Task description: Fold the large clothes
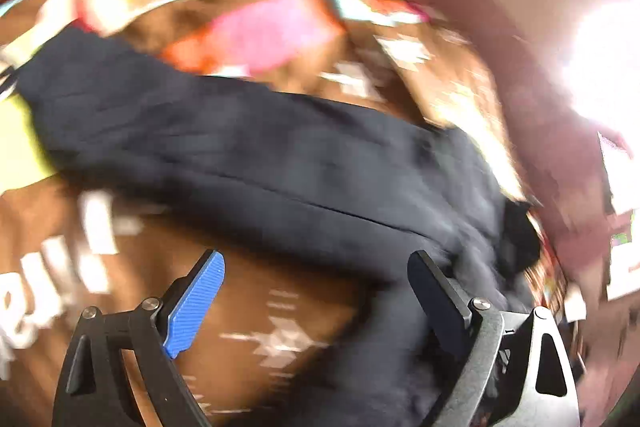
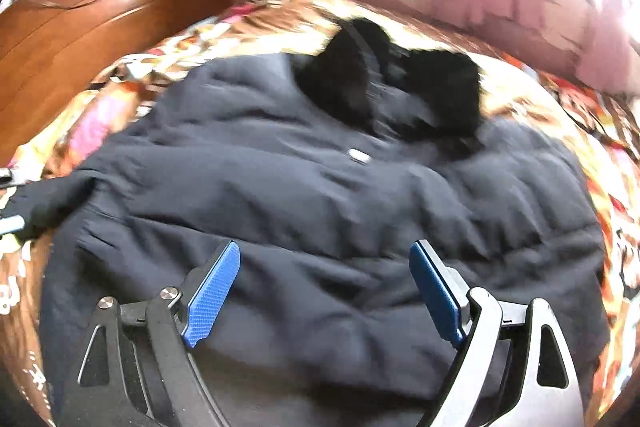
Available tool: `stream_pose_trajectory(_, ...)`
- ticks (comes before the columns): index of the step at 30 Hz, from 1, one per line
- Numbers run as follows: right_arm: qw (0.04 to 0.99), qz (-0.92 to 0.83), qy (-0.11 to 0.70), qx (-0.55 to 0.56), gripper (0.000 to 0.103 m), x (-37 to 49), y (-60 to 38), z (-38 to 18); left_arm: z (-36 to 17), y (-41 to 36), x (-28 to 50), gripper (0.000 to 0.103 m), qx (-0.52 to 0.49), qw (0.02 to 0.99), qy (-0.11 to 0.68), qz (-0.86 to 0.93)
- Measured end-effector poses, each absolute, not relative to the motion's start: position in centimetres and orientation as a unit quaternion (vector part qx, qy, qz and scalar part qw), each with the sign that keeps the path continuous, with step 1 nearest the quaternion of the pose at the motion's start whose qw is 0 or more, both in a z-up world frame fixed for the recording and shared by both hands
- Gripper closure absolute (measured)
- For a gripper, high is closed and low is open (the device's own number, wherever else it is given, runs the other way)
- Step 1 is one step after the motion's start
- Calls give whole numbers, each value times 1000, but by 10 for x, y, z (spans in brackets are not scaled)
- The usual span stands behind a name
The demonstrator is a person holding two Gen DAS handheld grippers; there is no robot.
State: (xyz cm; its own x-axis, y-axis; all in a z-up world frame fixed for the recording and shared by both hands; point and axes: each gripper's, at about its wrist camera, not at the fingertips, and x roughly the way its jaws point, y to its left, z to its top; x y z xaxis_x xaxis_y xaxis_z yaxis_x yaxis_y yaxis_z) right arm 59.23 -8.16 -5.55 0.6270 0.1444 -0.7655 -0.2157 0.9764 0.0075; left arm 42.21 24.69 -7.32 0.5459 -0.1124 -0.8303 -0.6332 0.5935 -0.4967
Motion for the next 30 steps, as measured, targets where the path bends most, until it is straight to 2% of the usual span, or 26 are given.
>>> stream_pose_trajectory(6,902,136,405,-56,20,604,-15,-52,-118,337,387,10,-497,705,439,253)
stream_pose_trajectory(11,901,129,409,-69,20,608,23,-58,-139,380,382,10,-511,680,428,306)
stream_pose_trajectory(13,895,127,420,-80,20,610,32,-67,-143,387,384,14,-508,676,432,314)
stream_pose_trajectory(15,890,119,430,-91,19,610,39,-78,-146,389,388,26,-495,681,439,313)
stream_pose_trajectory(17,894,112,424,-88,16,607,38,-82,-147,389,392,46,-487,689,445,300)
stream_pose_trajectory(18,895,109,424,-84,13,607,37,-84,-147,389,394,51,-480,693,446,300)
stream_pose_trajectory(21,894,113,429,-68,10,610,32,-87,-144,391,393,85,-479,699,435,304)
stream_pose_trajectory(22,893,115,430,-67,10,610,31,-87,-140,392,392,91,-481,703,426,305)
stream_pose_trajectory(25,889,121,436,-73,9,613,32,-86,-115,389,394,95,-456,726,402,320)
stream_pose_trajectory(30,892,107,428,-97,9,607,22,-62,-28,362,415,96,-342,807,351,330)
